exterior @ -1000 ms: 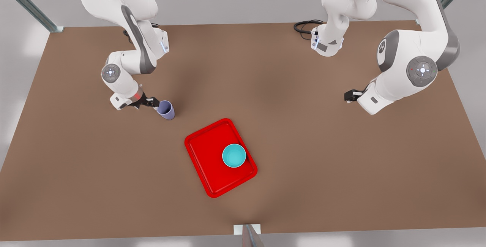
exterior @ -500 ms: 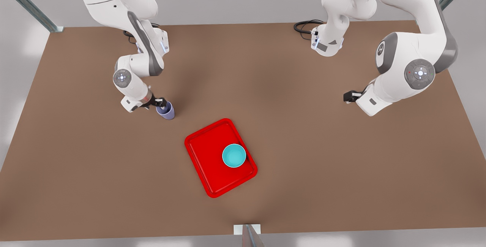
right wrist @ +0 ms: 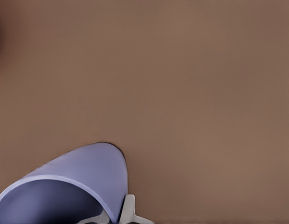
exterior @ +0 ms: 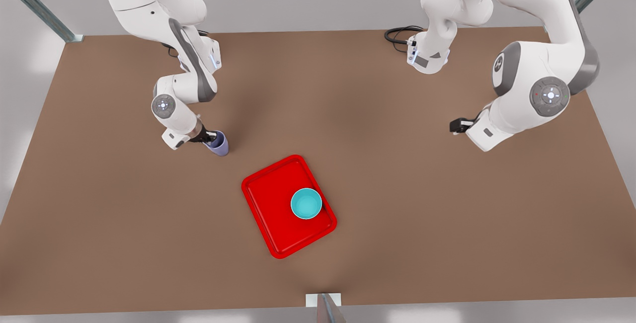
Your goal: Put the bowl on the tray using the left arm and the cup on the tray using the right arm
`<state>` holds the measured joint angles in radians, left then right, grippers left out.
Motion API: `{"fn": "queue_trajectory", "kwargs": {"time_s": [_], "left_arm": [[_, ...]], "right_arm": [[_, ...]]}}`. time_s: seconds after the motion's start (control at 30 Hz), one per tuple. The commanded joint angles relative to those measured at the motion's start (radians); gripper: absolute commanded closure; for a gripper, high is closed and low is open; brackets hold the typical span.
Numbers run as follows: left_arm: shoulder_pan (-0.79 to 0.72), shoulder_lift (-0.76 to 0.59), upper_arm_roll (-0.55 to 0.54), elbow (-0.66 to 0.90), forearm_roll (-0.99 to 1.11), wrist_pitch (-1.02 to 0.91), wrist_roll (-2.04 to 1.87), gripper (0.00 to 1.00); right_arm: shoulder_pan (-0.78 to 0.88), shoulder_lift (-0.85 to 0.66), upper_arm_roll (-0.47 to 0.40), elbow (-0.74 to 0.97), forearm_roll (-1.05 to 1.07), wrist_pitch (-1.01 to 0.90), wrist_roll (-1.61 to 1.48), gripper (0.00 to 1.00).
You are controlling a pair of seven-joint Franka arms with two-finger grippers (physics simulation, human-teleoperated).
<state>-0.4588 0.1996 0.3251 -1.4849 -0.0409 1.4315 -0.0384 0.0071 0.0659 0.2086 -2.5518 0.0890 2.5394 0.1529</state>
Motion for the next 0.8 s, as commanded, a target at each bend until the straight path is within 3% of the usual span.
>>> {"fn": "queue_trajectory", "kwargs": {"time_s": [0.0, 0.17, 0.27, 0.37, 0.67, 0.77], "left_arm": [[0.0, -0.002, 0.0, 0.0, 0.001, 0.0, 0.0, 0.0], [0.0, -0.008, 0.0, 0.0, 0.001, -0.008, 0.002, 0.0], [0.0, -0.005, 0.0, 0.0, 0.001, -0.008, 0.002, 0.0], [0.0, -0.005, 0.003, 0.0, 0.001, -0.01, 0.002, 0.0], [0.0, 0.0, 0.003, -0.001, 0.001, -0.022, 0.0, 0.0], [0.0, 0.0, 0.003, -0.001, -0.001, -0.022, 0.0, 0.0]], "right_arm": [[0.005, 0.0, -0.001, 0.001, -0.003, -0.001, 0.004, 0.79], [0.005, 0.003, -0.001, 0.128, -0.003, -0.128, 0.004, 0.79], [0.025, 0.057, -0.009, 0.306, 0.037, -0.283, 0.002, 0.79], [0.048, 0.159, -0.006, 0.485, 0.073, -0.363, 0.004, 0.79], [0.106, 0.575, 0.041, 1.035, 0.103, -0.366, 0.004, 0.79], [0.148, 0.653, 0.045, 1.096, 0.074, -0.346, 0.004, 0.79]]}}
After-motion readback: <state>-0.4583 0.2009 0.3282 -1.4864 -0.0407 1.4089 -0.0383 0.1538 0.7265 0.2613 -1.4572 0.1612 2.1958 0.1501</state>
